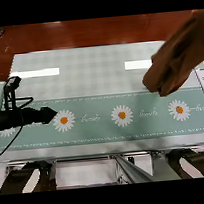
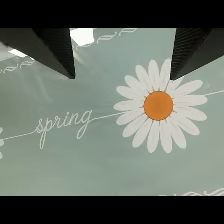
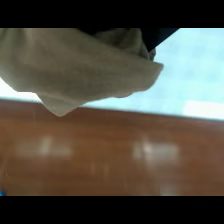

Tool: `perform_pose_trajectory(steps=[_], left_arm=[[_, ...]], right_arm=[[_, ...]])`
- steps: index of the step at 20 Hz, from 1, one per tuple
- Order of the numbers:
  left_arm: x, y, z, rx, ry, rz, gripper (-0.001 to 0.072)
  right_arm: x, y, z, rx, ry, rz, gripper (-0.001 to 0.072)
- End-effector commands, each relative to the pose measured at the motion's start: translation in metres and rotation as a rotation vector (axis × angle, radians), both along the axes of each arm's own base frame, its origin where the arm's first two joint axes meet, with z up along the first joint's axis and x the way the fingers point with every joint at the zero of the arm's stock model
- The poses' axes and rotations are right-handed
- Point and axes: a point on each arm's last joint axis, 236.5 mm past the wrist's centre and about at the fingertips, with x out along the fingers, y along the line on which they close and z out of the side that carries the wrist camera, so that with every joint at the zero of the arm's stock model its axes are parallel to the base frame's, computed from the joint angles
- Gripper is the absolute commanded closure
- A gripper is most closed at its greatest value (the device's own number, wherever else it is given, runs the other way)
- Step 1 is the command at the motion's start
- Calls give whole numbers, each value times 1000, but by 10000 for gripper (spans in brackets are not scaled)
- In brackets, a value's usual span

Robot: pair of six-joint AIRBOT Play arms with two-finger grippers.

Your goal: Fold the shirts.

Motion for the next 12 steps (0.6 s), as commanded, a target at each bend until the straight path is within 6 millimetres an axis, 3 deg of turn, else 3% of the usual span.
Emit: perform_pose_trajectory(steps=[1, 3, 5, 9, 12], left_arm=[[5, -1, 3, -20, -28, 30, 3], [12, -1, 6, -25, -54, 43, 3], [17, 1, 8, -25, -77, 55, 3], [23, 2, 9, -25, -98, 69, 4], [23, 2, 8, -25, -96, 70, 4]], right_arm=[[-22, 31, 63, 29, -149, 142, 678], [-29, 62, 66, 80, -145, 273, 678], [-36, 91, 45, 119, -42, 408, 678], [-34, 144, -47, 144, 296, 606, 678], [-33, 215, -124, 125, 441, 716, 678]])
